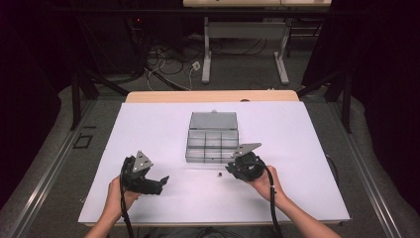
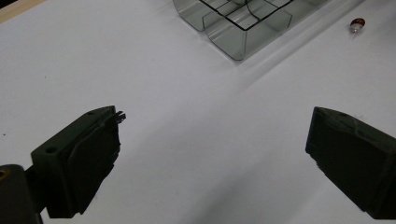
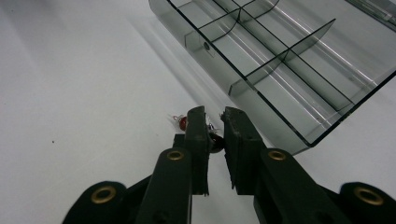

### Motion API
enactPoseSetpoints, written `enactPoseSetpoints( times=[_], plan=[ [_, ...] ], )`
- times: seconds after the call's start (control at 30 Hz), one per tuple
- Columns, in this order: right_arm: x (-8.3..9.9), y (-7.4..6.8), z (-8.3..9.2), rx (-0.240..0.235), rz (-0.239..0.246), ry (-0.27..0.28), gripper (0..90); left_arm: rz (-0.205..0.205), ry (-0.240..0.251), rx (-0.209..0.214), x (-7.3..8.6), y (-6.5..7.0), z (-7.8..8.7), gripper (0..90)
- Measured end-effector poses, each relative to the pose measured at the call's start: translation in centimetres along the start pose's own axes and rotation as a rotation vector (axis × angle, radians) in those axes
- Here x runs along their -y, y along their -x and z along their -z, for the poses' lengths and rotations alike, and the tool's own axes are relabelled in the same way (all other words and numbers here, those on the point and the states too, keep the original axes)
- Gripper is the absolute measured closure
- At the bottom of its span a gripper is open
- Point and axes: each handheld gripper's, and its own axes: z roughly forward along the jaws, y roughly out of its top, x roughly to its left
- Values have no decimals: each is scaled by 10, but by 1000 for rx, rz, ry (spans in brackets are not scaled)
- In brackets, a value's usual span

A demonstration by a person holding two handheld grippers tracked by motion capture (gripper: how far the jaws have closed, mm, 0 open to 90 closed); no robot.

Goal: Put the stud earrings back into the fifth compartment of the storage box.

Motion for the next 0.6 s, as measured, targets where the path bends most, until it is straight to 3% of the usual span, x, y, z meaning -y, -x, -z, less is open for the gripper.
enactPoseSetpoints(
  times=[0.6],
  plan=[
    [-7,1,8,9,-5,34,804,-13,1,-6,0,0,1,29]
  ],
)
